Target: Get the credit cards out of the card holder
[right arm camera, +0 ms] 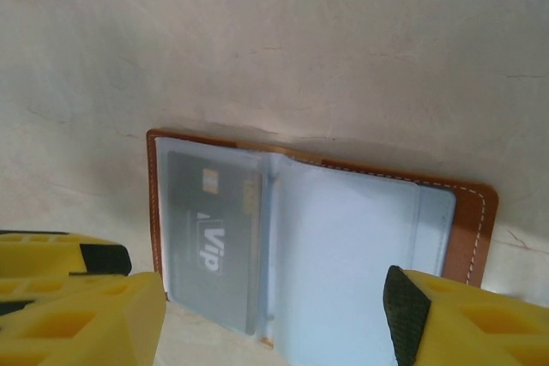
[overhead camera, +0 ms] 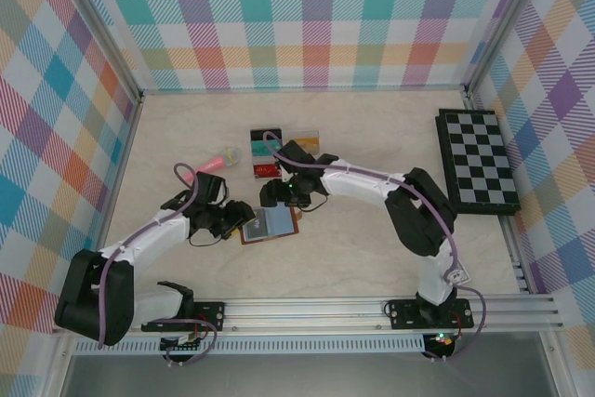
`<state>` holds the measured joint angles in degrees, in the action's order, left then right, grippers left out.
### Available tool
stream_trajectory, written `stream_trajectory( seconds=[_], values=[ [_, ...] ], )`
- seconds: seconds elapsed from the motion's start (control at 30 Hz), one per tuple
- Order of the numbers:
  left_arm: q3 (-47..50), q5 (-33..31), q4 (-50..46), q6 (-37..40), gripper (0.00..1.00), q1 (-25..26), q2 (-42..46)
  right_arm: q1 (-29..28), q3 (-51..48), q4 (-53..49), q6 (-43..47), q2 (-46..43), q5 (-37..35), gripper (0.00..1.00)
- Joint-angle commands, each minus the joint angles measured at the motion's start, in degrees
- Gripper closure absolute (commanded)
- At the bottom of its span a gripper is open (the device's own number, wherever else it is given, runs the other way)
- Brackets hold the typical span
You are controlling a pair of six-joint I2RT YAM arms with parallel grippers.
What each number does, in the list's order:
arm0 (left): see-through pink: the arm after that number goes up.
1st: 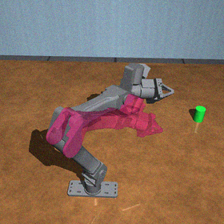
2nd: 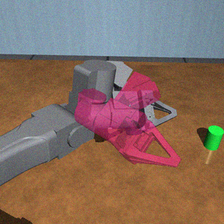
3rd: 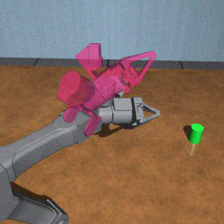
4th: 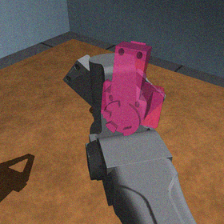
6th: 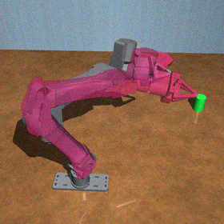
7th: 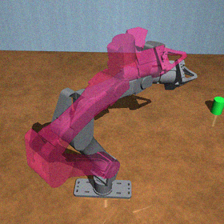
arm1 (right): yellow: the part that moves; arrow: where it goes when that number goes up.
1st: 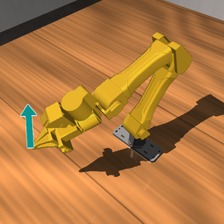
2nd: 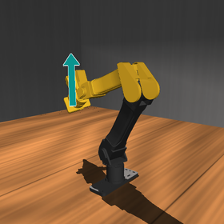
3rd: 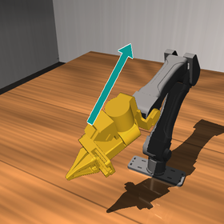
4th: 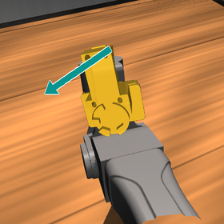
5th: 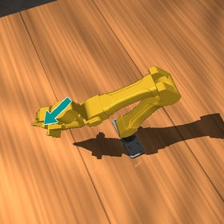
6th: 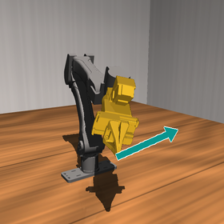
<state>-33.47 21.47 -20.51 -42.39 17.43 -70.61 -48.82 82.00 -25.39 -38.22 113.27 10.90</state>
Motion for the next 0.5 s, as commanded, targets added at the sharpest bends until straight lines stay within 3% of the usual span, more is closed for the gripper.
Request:
stream_trajectory(
  seconds=[0.0,0.1,0.47],
  values=[
    [-1.02,0.32,1.33,0.95,0.53,-0.38,-1.75,-0.23,3.53,-4.3,-0.35,2.49,-0.72,0.32],
    [-1.46,1.42,2.54,1.26,0.59,-0.38,-3.6,-0.23,4.58,-5.98,-0.56,4.27,-1.38,0.32],
    [-2.21,2.19,3.59,1.4,0.59,-0.38,-6.69,-0.23,4.72,-7.81,-1.38,8.24,0.49,0.33]
  ],
)
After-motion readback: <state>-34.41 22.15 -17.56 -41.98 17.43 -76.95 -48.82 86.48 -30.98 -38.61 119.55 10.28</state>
